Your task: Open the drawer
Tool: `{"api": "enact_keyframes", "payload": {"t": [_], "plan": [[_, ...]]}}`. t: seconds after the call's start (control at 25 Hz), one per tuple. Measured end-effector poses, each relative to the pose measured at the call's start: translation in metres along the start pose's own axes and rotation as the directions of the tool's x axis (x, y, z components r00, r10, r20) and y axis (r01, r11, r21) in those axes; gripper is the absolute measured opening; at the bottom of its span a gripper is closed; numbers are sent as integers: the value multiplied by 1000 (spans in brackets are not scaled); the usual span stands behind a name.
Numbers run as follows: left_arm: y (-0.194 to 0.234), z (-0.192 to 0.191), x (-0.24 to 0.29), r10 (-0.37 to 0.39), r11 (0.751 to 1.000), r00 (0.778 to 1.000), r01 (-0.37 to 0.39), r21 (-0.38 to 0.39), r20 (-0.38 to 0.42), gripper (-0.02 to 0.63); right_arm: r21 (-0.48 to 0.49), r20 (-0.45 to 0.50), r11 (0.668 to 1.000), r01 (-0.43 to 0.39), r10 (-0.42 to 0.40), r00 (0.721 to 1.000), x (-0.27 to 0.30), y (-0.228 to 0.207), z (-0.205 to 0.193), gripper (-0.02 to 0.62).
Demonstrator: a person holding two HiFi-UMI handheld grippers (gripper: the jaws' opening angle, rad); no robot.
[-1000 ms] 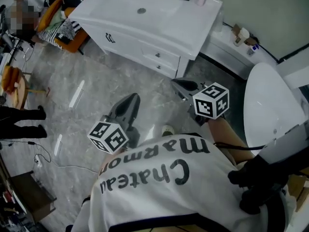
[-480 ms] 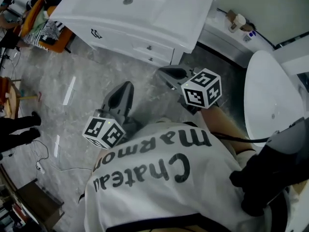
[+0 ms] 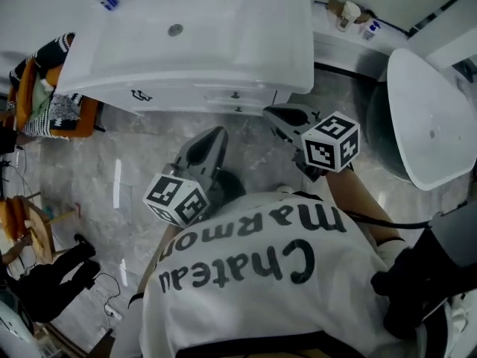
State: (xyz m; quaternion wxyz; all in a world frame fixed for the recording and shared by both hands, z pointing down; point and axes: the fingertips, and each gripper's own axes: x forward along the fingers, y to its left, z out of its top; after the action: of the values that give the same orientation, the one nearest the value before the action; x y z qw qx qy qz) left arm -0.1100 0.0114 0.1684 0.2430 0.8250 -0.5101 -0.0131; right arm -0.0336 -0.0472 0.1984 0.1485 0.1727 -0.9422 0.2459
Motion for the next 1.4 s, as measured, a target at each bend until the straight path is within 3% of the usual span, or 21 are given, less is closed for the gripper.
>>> {"api": "enact_keyframes", "payload": {"t": [0.12,0.24,0.52,0.72,0.96,1.08,1.4], "plan": [[20,6,4,-115,993,993,114,-19,-41,-3,23,7,998,66,-66,998,21,-4,5,12],[49,-5,11,-147,989,983,148,-1,-108,-3,71,25,990,121,-123,992,40,-10,-1,12],[107,-71,39,-96,994,964,105,23,-247,-3,287,32,926,244,-264,964,58,-43,-69,12],[141,-114,77,-86,996,961,91,5,-261,-3,377,0,887,267,-288,958,68,-72,-128,12],[176,-178,110,-3,1000,956,6,12,-295,8,347,-74,883,316,-310,948,70,-108,-192,12],[182,-206,123,4,1000,945,-2,5,-327,103,326,-104,880,345,-329,939,61,-121,-220,12],[200,-248,170,86,994,924,-52,100,-371,163,371,-191,858,355,-303,934,50,-124,-301,12]]}}
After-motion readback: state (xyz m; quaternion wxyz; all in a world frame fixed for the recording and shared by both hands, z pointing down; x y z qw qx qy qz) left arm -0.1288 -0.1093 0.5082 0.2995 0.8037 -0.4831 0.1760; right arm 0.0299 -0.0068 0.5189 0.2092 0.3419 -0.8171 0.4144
